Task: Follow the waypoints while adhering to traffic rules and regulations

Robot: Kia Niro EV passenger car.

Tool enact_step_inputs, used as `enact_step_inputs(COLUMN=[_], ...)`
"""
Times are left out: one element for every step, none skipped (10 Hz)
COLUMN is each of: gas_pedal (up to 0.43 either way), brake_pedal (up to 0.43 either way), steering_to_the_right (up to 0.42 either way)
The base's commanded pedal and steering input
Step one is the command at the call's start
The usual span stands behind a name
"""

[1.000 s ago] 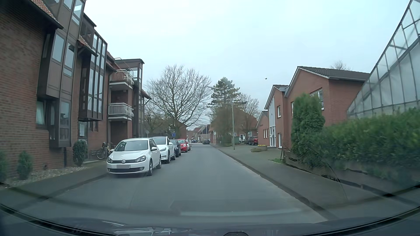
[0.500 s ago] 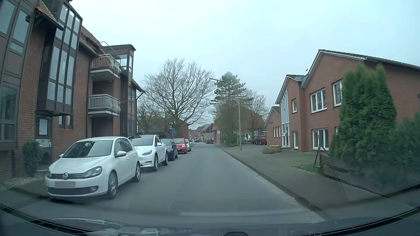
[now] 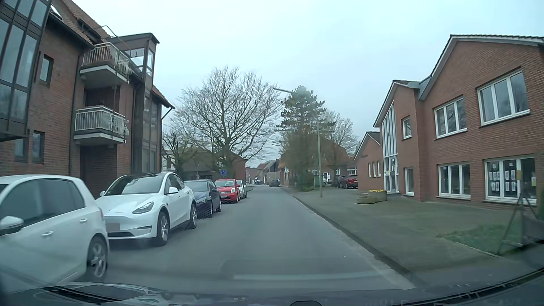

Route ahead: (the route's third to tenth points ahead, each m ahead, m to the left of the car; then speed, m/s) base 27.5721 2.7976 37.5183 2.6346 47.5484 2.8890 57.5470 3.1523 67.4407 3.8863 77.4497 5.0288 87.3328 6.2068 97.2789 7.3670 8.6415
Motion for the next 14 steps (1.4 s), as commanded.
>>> enact_step_inputs(gas_pedal=[0.138,0.138,0.138,0.138,0.138,0.138,0.138,0.138,0.138,0.138,0.138,0.138,0.138,0.138], brake_pedal=[0.0,0.0,0.0,0.0,0.0,0.0,0.0,0.0,0.0,0.0,0.0,0.0,0.0,0.0], steering_to_the_right=[-0.008,-0.009,-0.008,-0.008,-0.006,-0.004,-0.004,-0.004,-0.004,-0.004,-0.004,-0.004,-0.004,-0.004])
